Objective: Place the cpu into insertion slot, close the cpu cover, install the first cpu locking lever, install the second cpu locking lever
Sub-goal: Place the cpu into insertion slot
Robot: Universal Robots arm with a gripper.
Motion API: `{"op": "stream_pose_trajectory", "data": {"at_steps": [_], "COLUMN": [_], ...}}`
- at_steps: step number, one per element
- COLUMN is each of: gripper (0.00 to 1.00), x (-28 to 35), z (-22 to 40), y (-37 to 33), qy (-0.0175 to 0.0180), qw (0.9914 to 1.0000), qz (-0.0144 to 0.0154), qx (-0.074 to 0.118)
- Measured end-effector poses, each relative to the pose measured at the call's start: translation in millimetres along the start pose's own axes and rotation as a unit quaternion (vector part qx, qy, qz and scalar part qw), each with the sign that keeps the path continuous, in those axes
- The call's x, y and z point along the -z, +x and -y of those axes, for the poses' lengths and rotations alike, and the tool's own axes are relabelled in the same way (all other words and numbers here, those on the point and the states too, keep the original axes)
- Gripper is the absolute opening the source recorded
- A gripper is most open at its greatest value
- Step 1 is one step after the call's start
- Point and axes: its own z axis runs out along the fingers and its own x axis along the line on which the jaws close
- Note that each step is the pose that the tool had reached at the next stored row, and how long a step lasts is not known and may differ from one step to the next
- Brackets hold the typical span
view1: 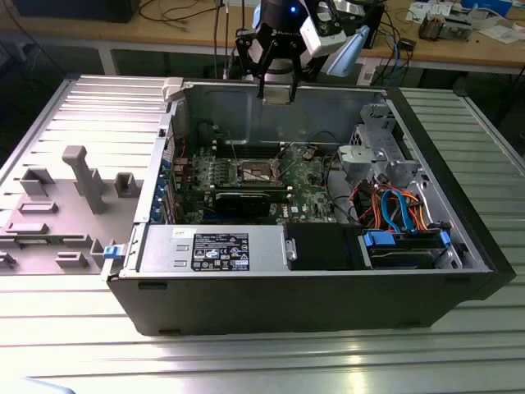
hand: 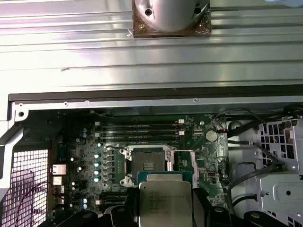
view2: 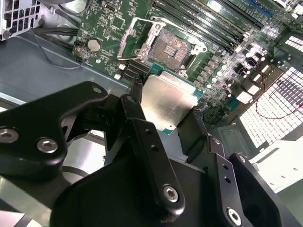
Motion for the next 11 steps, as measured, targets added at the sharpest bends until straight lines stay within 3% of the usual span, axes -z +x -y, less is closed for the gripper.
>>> {"op": "stream_pose_trajectory", "data": {"at_steps": [11], "gripper": [0.54], "x": [0.0], "z": [1.3], "y": [0.4], "qy": [-0.0002], "qw": [0.99992], "qz": [0.0011], "qx": [-0.012]}}
